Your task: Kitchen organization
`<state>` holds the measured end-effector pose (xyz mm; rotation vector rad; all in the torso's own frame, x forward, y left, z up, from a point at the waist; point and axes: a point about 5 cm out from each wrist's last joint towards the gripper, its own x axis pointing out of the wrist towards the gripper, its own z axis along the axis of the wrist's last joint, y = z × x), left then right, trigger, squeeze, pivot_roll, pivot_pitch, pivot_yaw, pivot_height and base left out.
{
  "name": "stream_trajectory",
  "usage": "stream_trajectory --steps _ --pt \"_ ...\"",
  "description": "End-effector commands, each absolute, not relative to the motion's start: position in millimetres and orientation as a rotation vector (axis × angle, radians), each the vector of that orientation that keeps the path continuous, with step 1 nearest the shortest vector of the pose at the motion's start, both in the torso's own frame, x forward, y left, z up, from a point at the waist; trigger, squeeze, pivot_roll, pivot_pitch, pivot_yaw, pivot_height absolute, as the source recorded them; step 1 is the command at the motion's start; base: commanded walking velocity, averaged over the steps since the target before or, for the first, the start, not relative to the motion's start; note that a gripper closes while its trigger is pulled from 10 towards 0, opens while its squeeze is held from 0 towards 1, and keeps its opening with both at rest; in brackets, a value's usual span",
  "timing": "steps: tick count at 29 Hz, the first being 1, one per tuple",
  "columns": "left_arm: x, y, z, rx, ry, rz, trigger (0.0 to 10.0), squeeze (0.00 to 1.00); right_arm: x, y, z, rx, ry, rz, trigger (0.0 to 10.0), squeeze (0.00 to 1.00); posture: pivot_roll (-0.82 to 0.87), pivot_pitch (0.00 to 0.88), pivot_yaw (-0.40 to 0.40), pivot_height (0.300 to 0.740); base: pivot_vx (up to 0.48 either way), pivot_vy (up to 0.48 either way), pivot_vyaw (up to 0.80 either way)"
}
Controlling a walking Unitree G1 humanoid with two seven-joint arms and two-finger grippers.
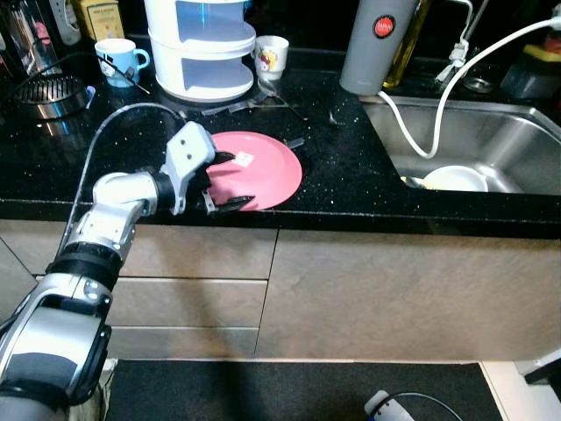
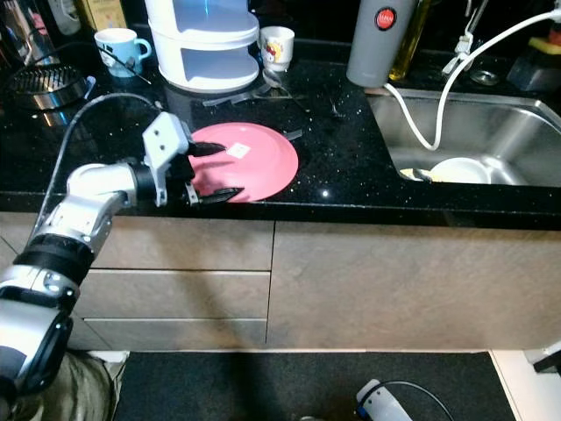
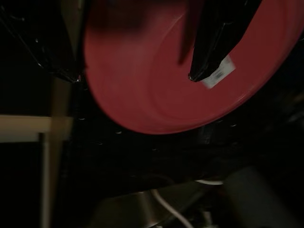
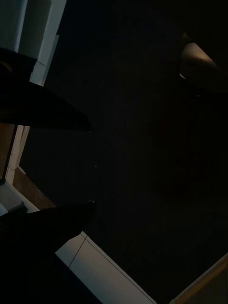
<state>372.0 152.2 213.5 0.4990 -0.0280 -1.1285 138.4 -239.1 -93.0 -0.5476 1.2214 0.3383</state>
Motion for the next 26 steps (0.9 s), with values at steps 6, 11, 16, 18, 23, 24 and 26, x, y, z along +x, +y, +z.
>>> stream_trajectory --steps 6,11,16,18,23,24,26 --pt "367 151 206 0.492 0.141 -1.325 10.0 0.0 135 -240 -94 -0.526 1.235 0.31 10.0 0.0 -0.04 0.0 -0.008 0.74 0.0 0.0 0.0" --pt "356 154 201 0.48 0.241 -1.48 10.0 0.0 135 -240 -94 -0.525 1.232 0.305 10.0 0.0 -0.04 0.0 -0.008 0.74 0.0 0.0 0.0" --pt "348 157 195 0.498 0.296 -1.554 10.0 0.0 136 -240 -94 -0.528 1.231 0.305 10.0 0.0 -0.03 0.0 -0.012 0.74 0.0 0.0 0.0" --pt "348 158 197 0.514 0.279 -1.544 10.0 0.0 136 -240 -94 -0.529 1.231 0.306 10.0 0.0 -0.03 0.0 -0.013 0.74 0.0 0.0 0.0" --pt "379 148 248 0.514 -0.126 -1.145 10.0 0.0 136 -241 -94 -0.532 1.234 0.311 10.0 0.0 -0.03 0.0 -0.018 0.74 0.0 0.0 0.0" --pt "385 150 260 0.519 -0.2 -1.027 10.0 0.0 135 -241 -94 -0.533 1.234 0.312 10.0 0.0 -0.03 0.0 -0.021 0.74 0.0 0.0 0.0" --pt "392 155 269 0.533 -0.228 -0.894 10.0 0.0 135 -242 -94 -0.536 1.235 0.314 10.0 0.0 -0.03 0.0 -0.022 0.74 0.0 0.0 0.0"
